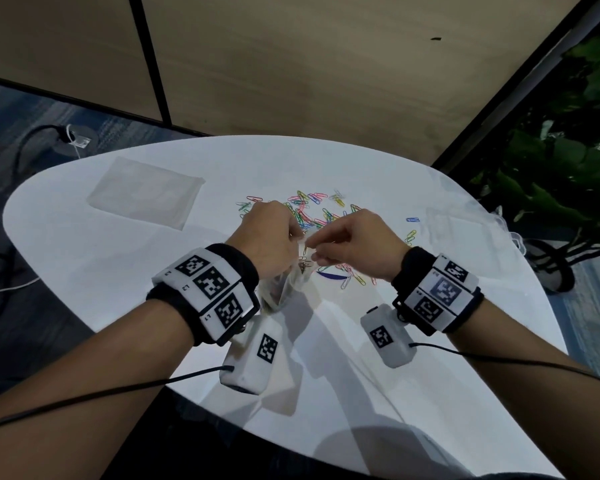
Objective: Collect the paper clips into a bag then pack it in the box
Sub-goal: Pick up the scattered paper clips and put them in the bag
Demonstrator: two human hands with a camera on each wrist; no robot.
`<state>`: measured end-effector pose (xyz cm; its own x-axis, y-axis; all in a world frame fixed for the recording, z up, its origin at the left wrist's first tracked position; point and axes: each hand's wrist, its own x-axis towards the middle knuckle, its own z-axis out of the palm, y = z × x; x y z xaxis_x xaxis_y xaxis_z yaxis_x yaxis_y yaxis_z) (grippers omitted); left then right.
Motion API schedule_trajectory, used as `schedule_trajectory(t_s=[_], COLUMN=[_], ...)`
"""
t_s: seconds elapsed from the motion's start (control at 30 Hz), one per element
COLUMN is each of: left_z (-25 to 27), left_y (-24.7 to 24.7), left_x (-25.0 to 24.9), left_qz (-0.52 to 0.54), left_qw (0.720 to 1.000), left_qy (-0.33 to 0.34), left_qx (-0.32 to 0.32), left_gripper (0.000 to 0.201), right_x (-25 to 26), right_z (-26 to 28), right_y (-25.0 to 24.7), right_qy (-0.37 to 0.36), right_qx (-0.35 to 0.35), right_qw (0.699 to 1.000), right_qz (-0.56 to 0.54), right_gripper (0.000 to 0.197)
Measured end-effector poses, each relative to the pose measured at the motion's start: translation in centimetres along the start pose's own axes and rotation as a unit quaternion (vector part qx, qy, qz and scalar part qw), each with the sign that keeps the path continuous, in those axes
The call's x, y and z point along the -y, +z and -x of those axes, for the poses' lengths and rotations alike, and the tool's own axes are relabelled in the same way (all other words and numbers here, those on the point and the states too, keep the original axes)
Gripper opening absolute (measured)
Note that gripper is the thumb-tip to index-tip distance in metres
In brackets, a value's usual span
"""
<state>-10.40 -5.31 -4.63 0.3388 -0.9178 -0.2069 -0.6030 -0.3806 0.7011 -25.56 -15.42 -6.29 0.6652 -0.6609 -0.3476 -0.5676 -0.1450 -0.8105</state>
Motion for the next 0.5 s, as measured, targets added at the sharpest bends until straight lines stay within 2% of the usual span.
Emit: schedule_trajectory(t_s=[0.07, 0.1, 0.17, 0.2, 0.23, 0.3, 0.4, 0.5], left_z=[0.0, 0.0, 0.1, 0.0, 0.1, 0.1, 0.0, 0.0], left_y=[-0.1, -0.2, -0.4, -0.6, -0.7, -0.8, -0.8, -1.1], left_x=[0.0, 0.1, 0.2, 0.3, 0.4, 0.5, 0.6, 0.7], left_qz=[-0.001, 0.001, 0.004, 0.002, 0.000, -0.003, -0.012, -0.018], left_qw=[1.000, 1.000, 1.000, 1.000, 1.000, 1.000, 1.000, 1.000], left_qy=[-0.001, -0.005, -0.012, -0.012, -0.011, -0.010, -0.009, -0.004], left_qx=[0.000, 0.001, 0.005, 0.005, 0.005, 0.006, 0.012, 0.021], left_gripper=[0.029, 0.029, 0.030, 0.030, 0.030, 0.029, 0.028, 0.028], right_x=[-1.1, -2.5, -6.0, -7.8, -9.0, -11.3, -12.5, -12.2], right_z=[-1.0, -2.1, -4.4, -5.3, -5.9, -7.0, -6.7, -5.6], right_y=[-2.1, -3.7, -7.1, -8.7, -9.8, -11.3, -11.5, -9.5], right_qy=[0.024, 0.046, 0.104, 0.134, 0.160, 0.197, 0.219, 0.247], right_qx=[-0.045, -0.096, -0.176, -0.179, -0.174, -0.142, -0.098, -0.102], right_qw=[0.997, 0.993, 0.969, 0.941, 0.918, 0.894, 0.870, 0.862], right_qz=[-0.056, -0.042, 0.142, 0.253, 0.319, 0.375, 0.430, 0.431], right_gripper=[0.013, 0.012, 0.014, 0.023, 0.035, 0.050, 0.043, 0.038])
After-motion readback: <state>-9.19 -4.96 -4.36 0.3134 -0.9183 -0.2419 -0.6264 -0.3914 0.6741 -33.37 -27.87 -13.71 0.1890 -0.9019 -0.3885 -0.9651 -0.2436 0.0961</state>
